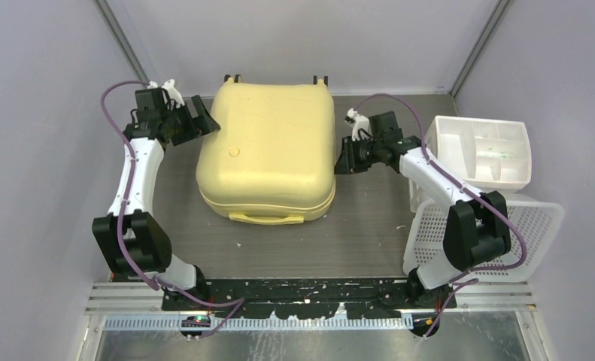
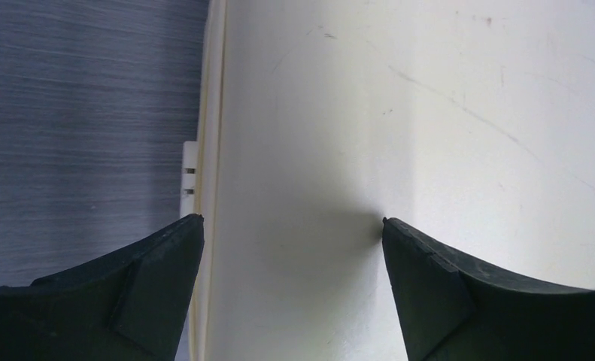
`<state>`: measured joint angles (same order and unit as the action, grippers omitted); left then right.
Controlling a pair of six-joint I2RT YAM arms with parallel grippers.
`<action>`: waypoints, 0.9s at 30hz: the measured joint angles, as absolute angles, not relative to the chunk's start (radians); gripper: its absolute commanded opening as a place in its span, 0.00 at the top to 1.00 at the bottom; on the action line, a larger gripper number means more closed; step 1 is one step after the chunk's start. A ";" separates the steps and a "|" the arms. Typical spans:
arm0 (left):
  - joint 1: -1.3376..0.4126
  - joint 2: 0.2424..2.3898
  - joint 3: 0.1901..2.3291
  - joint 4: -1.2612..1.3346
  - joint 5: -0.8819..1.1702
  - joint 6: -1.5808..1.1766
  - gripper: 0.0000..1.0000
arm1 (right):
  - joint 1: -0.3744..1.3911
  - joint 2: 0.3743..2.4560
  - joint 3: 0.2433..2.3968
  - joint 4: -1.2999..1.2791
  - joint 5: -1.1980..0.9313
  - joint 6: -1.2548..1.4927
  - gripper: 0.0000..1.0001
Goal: Open, take out, and arrange the luggage
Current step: Adjust the luggage at the center of the board.
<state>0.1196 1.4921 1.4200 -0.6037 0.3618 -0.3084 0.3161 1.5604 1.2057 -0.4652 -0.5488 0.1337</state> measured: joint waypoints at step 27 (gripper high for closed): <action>0.021 1.708 1.721 -0.573 0.505 -0.340 0.11 | 0.216 1.312 1.339 -0.653 -0.714 -0.096 0.04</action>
